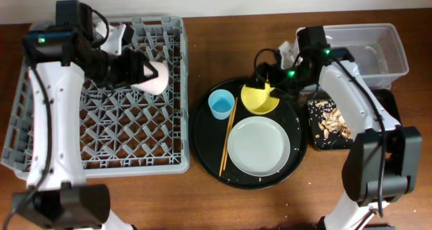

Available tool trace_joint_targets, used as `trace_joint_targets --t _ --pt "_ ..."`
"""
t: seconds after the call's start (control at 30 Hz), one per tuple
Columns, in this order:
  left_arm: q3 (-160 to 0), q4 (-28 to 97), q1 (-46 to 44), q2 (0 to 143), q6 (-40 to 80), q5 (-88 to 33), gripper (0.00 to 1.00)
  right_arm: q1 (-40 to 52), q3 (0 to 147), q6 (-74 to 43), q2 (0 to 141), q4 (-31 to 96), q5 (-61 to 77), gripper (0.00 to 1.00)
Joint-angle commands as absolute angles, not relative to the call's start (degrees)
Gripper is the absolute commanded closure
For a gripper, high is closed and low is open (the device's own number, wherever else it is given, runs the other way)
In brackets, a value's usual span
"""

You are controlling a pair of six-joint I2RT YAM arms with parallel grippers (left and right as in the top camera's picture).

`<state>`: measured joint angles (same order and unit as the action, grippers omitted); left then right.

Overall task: Sort waste into correct bins and load items into the dishwasher rack
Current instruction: 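Place the pink cup upside down in the rack with left gripper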

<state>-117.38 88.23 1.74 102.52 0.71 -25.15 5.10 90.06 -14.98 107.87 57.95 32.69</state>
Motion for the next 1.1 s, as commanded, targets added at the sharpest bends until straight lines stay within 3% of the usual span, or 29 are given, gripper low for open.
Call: trace_joint_targets --t 0.0,0.2,0.43,0.87,1.0,1.07 --pt "-122.0 96.4 -2.1 100.6 0.7 -11.2 0.41 5.2 98.3 -12.2 104.7 63.9 15.4 0.02" --pt "-108.1 92.9 -13.0 100.7 9.1 3.9 0.42 5.2 100.7 -12.2 104.6 65.4 15.8 0.02" --pt "-89.1 74.8 -15.4 100.7 9.8 3.7 0.42 5.2 100.7 -12.2 104.6 65.7 15.8 0.01" --pt "-81.6 69.6 -16.1 100.7 9.8 3.7 0.42 5.2 100.7 -12.2 104.6 66.1 15.8 0.01" --pt "-81.4 67.7 -16.1 100.7 9.8 3.4 0.08 5.3 100.7 -12.2 104.7 66.3 15.8 0.01" --pt "-82.1 67.6 -16.0 100.7 9.8 3.4 0.06 5.3 100.7 -12.2 104.7 66.3 15.8 0.02"
